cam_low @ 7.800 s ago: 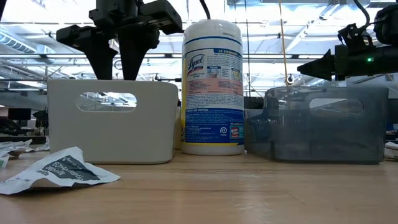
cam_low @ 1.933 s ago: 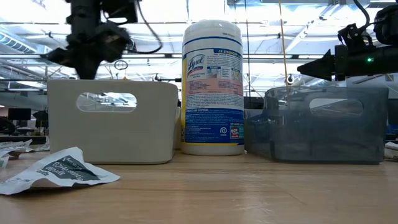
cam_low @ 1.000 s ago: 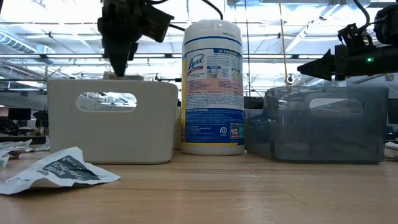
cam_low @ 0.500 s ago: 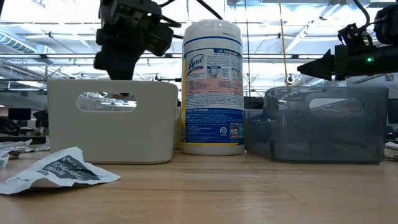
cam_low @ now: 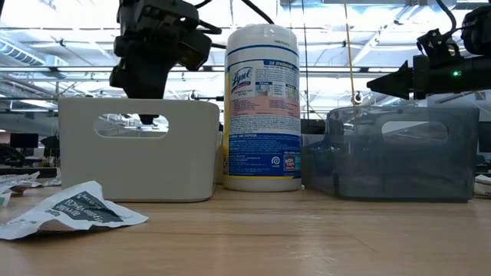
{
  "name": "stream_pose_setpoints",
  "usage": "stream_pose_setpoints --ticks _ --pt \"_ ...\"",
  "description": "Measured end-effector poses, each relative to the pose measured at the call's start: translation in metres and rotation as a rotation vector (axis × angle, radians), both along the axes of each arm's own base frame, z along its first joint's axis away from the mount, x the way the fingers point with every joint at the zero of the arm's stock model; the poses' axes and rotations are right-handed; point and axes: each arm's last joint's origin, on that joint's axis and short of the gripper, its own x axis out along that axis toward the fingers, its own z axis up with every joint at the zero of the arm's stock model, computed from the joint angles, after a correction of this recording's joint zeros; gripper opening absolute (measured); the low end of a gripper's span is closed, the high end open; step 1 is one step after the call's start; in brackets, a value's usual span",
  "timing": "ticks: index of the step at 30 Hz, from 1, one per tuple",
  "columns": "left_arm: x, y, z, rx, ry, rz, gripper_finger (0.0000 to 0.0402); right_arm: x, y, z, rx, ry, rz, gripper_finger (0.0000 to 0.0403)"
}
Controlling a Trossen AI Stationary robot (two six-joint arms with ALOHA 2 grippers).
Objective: Pick & Place First Aid Supplies
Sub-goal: Put the ointment pack into the bottom gray bin
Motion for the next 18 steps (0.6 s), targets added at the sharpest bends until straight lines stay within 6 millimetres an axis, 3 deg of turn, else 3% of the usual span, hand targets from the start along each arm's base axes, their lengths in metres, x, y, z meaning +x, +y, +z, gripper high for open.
stream_pose_setpoints --ticks 8,13,18 --pt "0.001 0.000 0.000 0.006 -0.014 -0.009 0.0210 0.000 0.000 0.000 0.000 0.001 0.000 0.0263" --pt "0.001 0.005 0.002 -0.011 -0.015 0.015 0.0230 0.000 0.000 0.000 0.000 0.001 0.000 0.0263" --pt "-0.004 0.016 0.017 -0.028 -0.054 0.103 0.0228 0.000 0.000 0.000 0.000 0.000 0.000 0.0263"
